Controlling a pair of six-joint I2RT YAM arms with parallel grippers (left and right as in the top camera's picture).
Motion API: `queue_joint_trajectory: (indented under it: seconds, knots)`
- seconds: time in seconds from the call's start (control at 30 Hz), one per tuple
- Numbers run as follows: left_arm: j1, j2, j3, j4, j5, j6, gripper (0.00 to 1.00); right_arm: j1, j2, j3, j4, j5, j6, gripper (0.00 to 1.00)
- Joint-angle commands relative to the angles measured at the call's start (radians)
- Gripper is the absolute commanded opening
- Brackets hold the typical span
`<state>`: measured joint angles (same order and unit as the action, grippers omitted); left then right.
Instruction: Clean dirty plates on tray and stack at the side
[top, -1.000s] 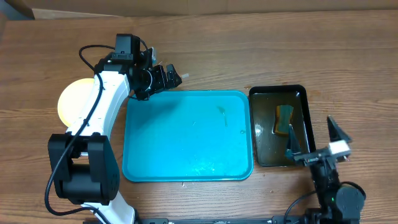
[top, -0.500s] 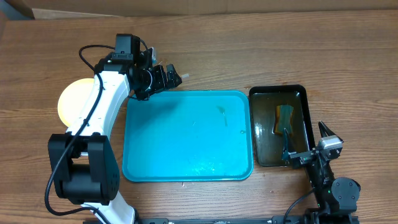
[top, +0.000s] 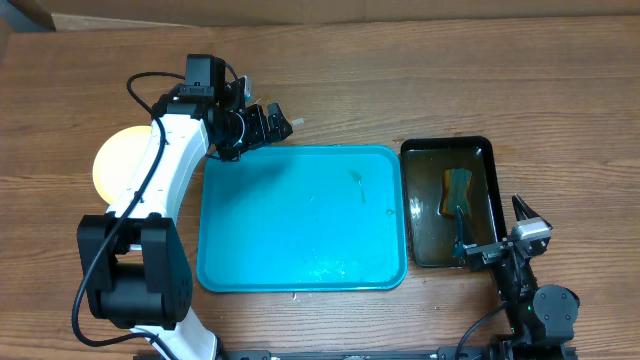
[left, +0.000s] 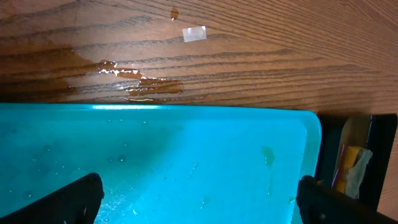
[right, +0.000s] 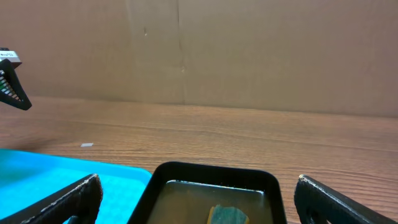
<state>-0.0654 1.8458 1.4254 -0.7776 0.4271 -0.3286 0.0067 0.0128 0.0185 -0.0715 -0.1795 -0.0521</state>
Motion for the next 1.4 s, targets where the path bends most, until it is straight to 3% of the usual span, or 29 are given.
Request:
queue_joint_trajectory:
  seconds: [0.0, 0.43, 0.63, 0.97, 1.13, 1.37]
  knots:
    - [-0.001, -0.040, -0.007, 0.001, 0.008, 0.026, 1.00, 0.000, -0.010, -0.010, 0.006, -0.002, 0.006, 1.00]
    - [-0.009, -0.106, -0.008, -0.003, -0.056, 0.026, 1.00, 0.000, -0.010, -0.010, 0.006, -0.002, 0.006, 1.00]
    - [-0.041, -0.280, -0.008, -0.003, -0.145, 0.026, 1.00, 0.000, -0.010, -0.011, 0.006, -0.002, 0.006, 1.00]
    - [-0.042, -0.632, -0.018, -0.007, -0.152, 0.037, 1.00, 0.000, -0.010, -0.011, 0.006, -0.002, 0.006, 1.00]
    - [-0.039, -0.833, -0.169, -0.035, -0.245, 0.074, 1.00, 0.000, -0.010, -0.010, 0.006, -0.002, 0.006, 1.00]
    - [-0.039, -1.090, -0.558, 0.055, -0.249, 0.062, 1.00, 0.000, -0.010, -0.010, 0.006, -0.002, 0.006, 1.00]
